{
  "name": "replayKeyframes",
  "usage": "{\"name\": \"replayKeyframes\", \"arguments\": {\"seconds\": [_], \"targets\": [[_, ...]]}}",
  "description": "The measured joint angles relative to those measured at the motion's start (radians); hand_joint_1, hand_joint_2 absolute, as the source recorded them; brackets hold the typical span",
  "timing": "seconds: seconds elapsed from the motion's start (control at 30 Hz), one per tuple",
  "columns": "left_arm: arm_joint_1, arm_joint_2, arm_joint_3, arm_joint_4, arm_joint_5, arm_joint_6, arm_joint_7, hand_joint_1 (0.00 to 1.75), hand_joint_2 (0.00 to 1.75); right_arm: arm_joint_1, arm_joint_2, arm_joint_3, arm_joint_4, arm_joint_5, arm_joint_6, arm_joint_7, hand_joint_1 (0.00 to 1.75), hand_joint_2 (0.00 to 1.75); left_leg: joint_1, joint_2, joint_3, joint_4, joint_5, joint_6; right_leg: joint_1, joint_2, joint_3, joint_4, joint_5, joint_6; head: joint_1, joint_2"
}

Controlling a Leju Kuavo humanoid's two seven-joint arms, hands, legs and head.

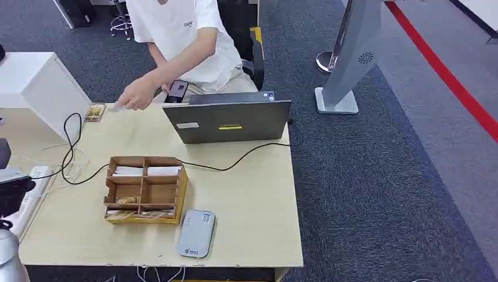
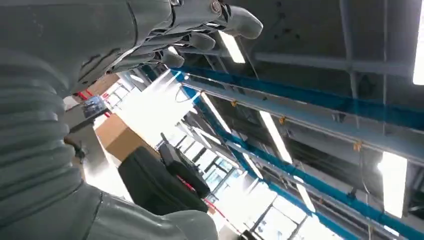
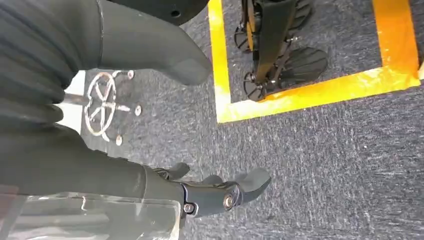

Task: Pass the card to the sensor for recognition and then transmit it.

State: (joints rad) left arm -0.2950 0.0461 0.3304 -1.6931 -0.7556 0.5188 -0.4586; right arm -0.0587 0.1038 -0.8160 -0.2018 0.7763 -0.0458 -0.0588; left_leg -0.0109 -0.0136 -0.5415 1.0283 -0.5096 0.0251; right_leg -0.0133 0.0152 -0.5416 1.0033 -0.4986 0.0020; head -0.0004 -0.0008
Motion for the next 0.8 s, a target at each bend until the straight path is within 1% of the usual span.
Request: {"name": "replayKeyframes", "arguments": {"seconds": [0.43, 0.8], "targets": [[-0.205, 0.146, -0.185, 0.257, -0.236, -0.010, 0.165, 0.00, 1.75, 0.000, 0.004, 0.034, 0.004, 0.069, -0.004, 0.023, 0.00, 1.75, 0.000, 0.002, 0.000, 0.000, 0.001, 0.001, 0.000, 0.002, -0.001, 0.000, 0.002, 0.001, 0.000, 0.000], [-0.374, 0.269, -0.334, 0.477, -0.434, -0.019, 0.305, 0.00, 1.75, 0.000, 0.010, 0.063, 0.006, 0.124, -0.004, 0.028, 0.00, 1.75, 0.000, 0.002, 0.000, 0.000, 0.002, 0.001, 0.000, 0.003, -0.001, 0.000, 0.002, 0.001, 0.000, 0.000]]}}
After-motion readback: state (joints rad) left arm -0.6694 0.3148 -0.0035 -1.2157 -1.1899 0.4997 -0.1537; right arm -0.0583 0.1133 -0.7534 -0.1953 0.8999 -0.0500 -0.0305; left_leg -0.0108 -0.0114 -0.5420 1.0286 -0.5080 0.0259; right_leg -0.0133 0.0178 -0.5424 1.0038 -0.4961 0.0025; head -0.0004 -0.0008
